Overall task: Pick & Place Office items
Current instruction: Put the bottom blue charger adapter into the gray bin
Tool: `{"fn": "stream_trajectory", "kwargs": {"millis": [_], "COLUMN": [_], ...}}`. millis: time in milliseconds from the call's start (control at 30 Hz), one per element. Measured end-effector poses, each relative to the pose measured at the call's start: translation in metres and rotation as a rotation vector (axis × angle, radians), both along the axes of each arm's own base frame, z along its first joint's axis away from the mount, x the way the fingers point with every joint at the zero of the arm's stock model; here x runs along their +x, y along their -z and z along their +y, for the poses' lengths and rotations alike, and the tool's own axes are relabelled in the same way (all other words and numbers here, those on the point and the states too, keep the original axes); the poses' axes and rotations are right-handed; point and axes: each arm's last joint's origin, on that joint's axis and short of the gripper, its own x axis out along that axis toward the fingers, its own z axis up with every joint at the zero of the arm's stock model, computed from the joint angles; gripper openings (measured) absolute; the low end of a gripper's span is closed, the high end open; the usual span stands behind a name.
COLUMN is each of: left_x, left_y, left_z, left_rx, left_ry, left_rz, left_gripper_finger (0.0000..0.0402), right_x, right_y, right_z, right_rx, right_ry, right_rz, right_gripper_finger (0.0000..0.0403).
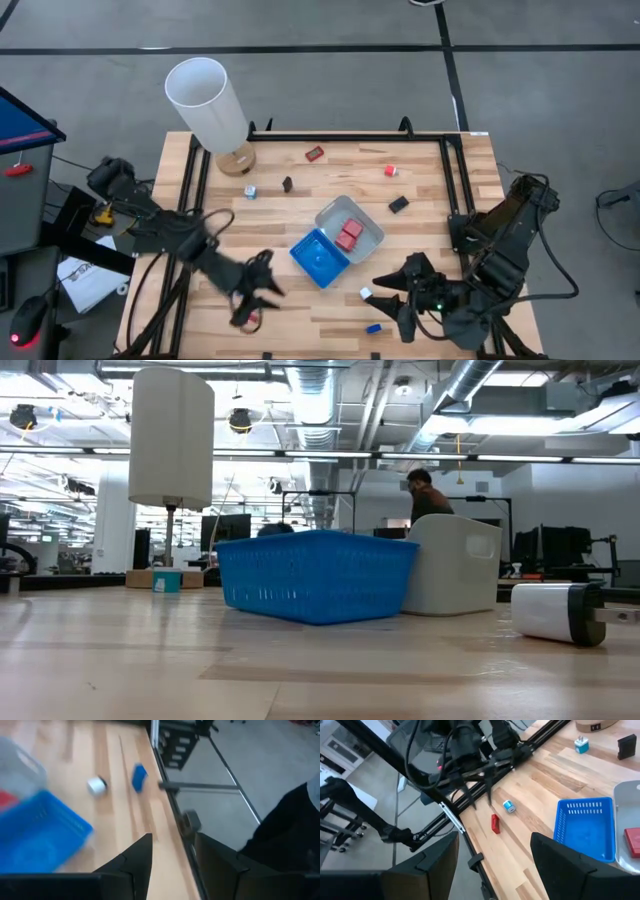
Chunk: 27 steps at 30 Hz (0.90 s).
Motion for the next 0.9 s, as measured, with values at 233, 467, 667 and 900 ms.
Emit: {"fn": "stream_trajectory", "kwargs": {"millis": [233,467,667,900], "left_x": [-0.034,-0.053,-0.066,-0.073], "left_y": [0.013,0.033,0.038,0.035], "left_z": [-0.032,-0.018,-0.004,-0.006], "left_rx": [-0.009,0.126,0.314,0.351], "left_ry": [-0.043,-0.235,-0.161,0.003], "left_rz": [0.054,0.253,0.376,0.393], "left_gripper_finger": [0.0145,0.0145,0.0152,0.0205], "right_x": [0.008,0.009,0.007,0.001], "right_y": [-0.002,-0.003,-0.004,-0.004], "right_z": [-0.003,-0.004,0.000,0.006], "right_rx": [-0.019,-0.023,0.008,0.031], "right_ry": [-0.065,-0.066,-0.070,-0.081], "right_rz": [0.008,0.004,-0.006,-0.008], "right_gripper_finger": [0.0240,0.0240,0.0240,0.0240]}}
